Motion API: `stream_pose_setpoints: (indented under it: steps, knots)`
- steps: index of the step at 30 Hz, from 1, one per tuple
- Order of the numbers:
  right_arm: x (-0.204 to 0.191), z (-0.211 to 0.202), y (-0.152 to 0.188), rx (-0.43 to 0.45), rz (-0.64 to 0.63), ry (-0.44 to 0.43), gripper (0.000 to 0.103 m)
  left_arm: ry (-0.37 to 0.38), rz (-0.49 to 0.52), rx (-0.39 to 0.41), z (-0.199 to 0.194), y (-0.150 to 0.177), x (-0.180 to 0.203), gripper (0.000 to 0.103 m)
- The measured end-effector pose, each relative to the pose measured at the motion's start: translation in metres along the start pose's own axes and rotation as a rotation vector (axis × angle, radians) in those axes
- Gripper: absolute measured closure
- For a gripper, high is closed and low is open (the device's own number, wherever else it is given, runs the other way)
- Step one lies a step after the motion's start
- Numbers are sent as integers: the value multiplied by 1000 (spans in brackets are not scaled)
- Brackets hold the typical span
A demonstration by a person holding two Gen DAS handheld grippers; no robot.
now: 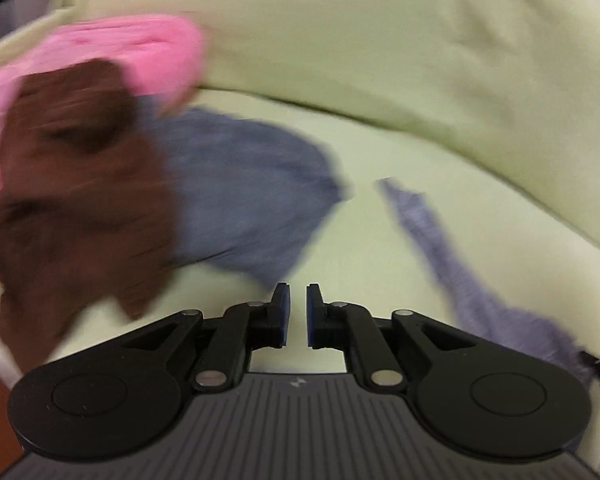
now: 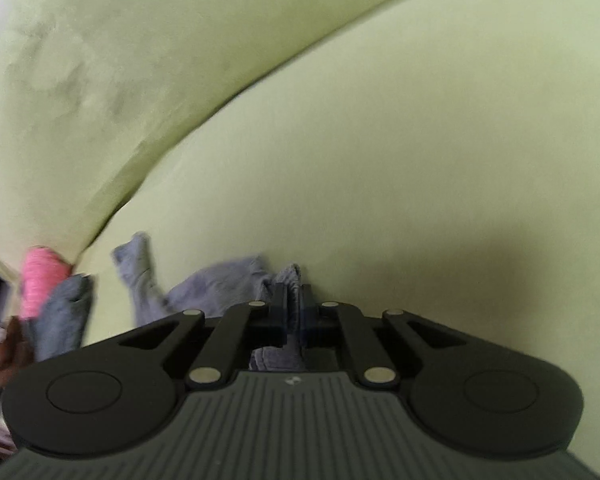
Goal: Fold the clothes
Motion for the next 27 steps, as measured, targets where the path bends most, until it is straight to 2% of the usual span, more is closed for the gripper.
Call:
stream_pose_setpoints:
  steps: [3,7,10,13,16,18,21,22,24,25,27]
  knots:
    - [16,-4,-33,56,-4,44,100,82,15,-23,66,-26,48,93]
    - [44,-2,-69,91,-14,101,100,88,83,-64,145,-54,102,93]
    - [59,3,-94,129,-49,137,100,139,79,-105,179,-61,129,93]
    - [71,4,-116,165,-66,168,100,130,118,-130,202,-65,146,93]
    - [90,5,-155,229,-74,214,100,151,106,-147,213,-65,153,93]
    - [97,7,-165,240,-66,227,98,164,94,-150,212,-61,159,93]
    - [118,18,-161,132,33,195,87,222,48,-186,203,-46,165,93]
    - [118,13,-155,132,38,185,69,226,41,-206,198,-38,163,92]
    - [115,-2,-143,151,25,169,50,224,31,-234,191,-27,158,92]
    - [112,-7,-137,152,27,152,50,220,9,-240,188,-22,150,91]
    - [108,-15,-124,150,37,111,50,218,-44,-240,188,-22,139,81]
Point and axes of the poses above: each gripper's, at about its wrist camera, not at the fingertips, and z roughly the way its jaws point, x to its right, y to its underside, the point moved 10 cm from there along z, roughly the way its jaws point, and after that the axes turned 6 degrees about z, right-handed, at the moved point
